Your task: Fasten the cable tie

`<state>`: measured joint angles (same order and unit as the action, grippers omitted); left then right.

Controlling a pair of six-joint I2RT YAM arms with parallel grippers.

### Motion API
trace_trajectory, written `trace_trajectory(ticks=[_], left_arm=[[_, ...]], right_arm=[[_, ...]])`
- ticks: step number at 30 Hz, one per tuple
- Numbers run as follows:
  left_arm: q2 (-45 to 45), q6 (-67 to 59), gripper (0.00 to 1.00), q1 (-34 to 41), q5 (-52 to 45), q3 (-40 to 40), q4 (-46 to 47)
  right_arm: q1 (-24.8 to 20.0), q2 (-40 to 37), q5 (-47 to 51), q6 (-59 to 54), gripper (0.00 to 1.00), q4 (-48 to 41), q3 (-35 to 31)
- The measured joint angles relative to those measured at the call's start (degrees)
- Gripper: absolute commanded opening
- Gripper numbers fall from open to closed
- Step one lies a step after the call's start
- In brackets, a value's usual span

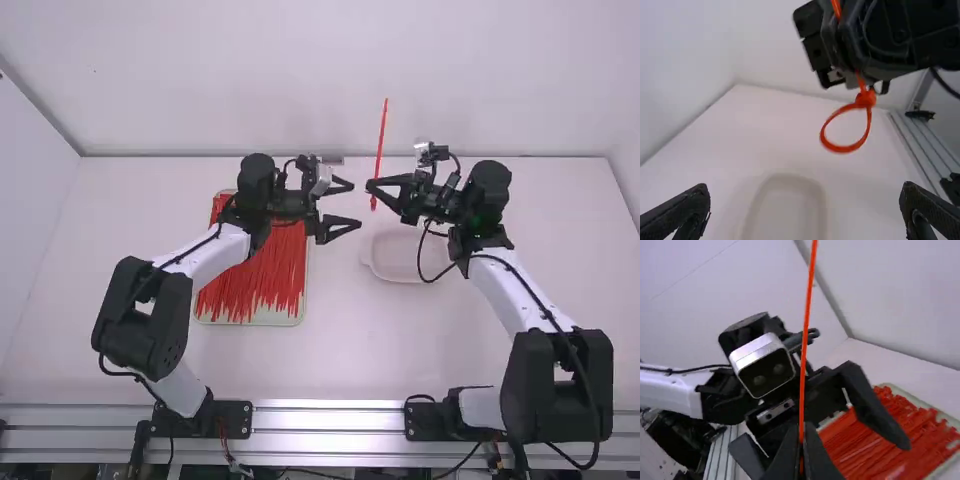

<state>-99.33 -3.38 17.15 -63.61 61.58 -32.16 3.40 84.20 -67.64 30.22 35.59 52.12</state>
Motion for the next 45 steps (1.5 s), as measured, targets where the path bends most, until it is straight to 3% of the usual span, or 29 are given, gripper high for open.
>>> trace_trajectory(ticks=[7,15,23,28,40,42,44,45], left_arm=[[0.0,-6.4,0.99,0.0,5.3,0.0,12.1],[0.0,-11.5,0.99,-0.1,8.4,0.0,19.3],[0.0,-9.5,0.99,-1.1,10.8,0.0,20.4],[0.0,-9.6,0.99,-1.2,11.3,0.0,21.7],[0.0,-9.7,0.99,-3.1,11.4,0.0,24.1],[0.0,-9.7,0.99,-3.1,11.4,0.0,24.1],[0.0,-9.3,0.99,-3.1,11.4,0.0,24.2],[0.0,-9.0,0.99,-3.1,11.4,0.0,24.3]], right_arm=[[-4.1,0.0,7.0,-9.8,0.0,-17.3,0.0],[-4.2,0.0,21.4,-20.9,0.0,-33.4,0.0],[-4.2,6.3,29.6,-25.9,0.0,-35.3,0.0],[-4.2,13.0,30.6,-26.1,0.0,-33.1,0.0],[-2.0,18.8,33.0,-26.2,0.01,-34.5,0.0],[-1.2,19.3,34.2,-26.0,0.15,-34.8,0.0],[-0.3,19.3,35.5,-25.8,0.36,-34.6,0.0],[0.0,19.3,36.4,-25.7,0.58,-34.4,0.0]])
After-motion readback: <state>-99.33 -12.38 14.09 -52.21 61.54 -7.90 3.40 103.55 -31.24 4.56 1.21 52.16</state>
